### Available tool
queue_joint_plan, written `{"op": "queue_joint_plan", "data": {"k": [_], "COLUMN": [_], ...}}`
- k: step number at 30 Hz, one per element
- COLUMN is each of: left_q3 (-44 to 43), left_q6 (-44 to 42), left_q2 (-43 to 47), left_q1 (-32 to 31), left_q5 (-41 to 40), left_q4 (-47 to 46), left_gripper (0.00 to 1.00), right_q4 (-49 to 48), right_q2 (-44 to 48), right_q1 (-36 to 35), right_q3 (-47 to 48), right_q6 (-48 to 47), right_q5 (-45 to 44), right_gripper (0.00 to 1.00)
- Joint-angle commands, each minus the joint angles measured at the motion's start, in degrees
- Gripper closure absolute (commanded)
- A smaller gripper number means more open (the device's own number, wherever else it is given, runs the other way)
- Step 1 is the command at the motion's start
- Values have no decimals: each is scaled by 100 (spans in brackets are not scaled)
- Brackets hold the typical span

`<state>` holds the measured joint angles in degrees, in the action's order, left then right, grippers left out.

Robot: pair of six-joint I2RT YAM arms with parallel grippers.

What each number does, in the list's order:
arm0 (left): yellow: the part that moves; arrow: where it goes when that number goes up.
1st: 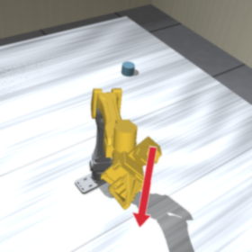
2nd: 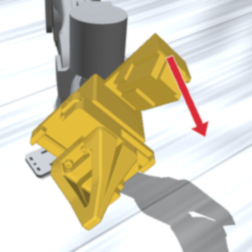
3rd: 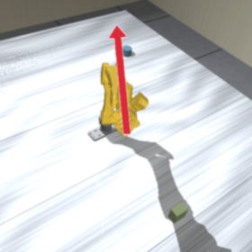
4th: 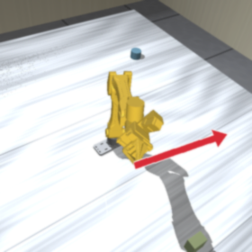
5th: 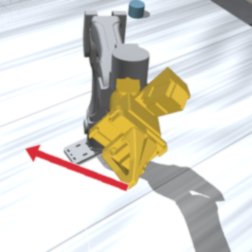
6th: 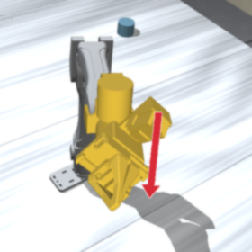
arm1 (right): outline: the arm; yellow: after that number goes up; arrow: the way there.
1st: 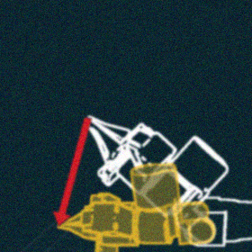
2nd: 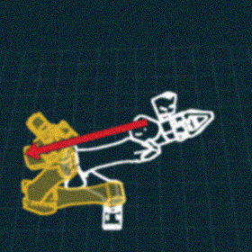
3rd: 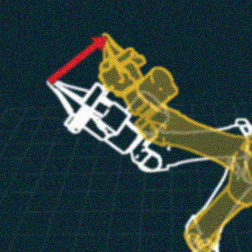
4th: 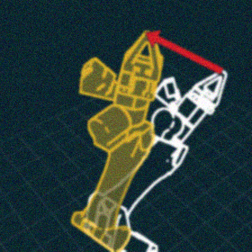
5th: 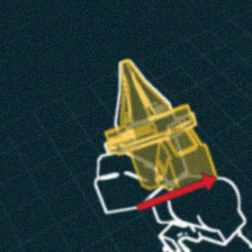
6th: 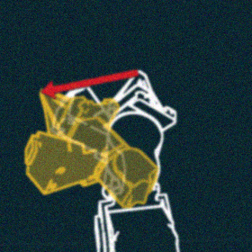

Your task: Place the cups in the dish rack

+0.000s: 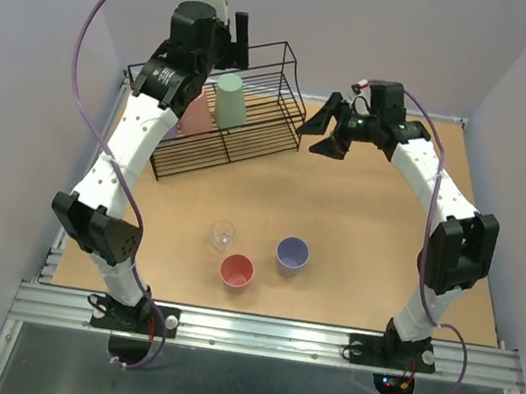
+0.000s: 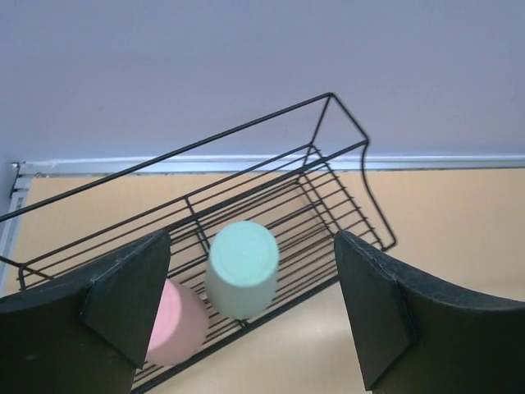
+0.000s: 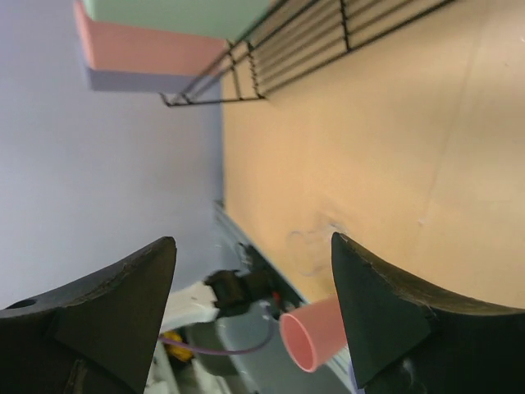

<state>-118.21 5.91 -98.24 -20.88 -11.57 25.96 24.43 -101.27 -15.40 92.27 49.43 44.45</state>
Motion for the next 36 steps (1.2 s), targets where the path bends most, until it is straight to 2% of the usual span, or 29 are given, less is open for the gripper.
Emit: {"op": "queue_joint_plan", "data": {"k": [1,7,10,17,26,36], "left_q3": [262,1352,1845,2276,2777,3137], "left_q6": [279,551,648,929,1263,1483], "left_q2": [700,1412,1719,2194,2713,3328], "left_q1": [-232,-513,-592,-724,-917,-996], "left_q5": [278,410,410,472,331,85], "left_q4": [-301,-398,-442,-416,-354,-179], "left_gripper": [8,8,8,9,9,12], "right_q4": [2883,3630,3824,3772,3455,3341], "right_q2": [-103,705,1056,1654,1453,1128], "right_q1": [-507,-797,-1017,-1439,-2186,-2239], "right_q3": [838,-145,-489,-1386,-1712,-1958], "right_q6": [-1989,-2402,-2438,-2271,-2130,-2210], "right_q5": [-1130,-2395,-2502,-2476,-2854,-3495], "right_gripper": [19,19,19,20,21,27]}}
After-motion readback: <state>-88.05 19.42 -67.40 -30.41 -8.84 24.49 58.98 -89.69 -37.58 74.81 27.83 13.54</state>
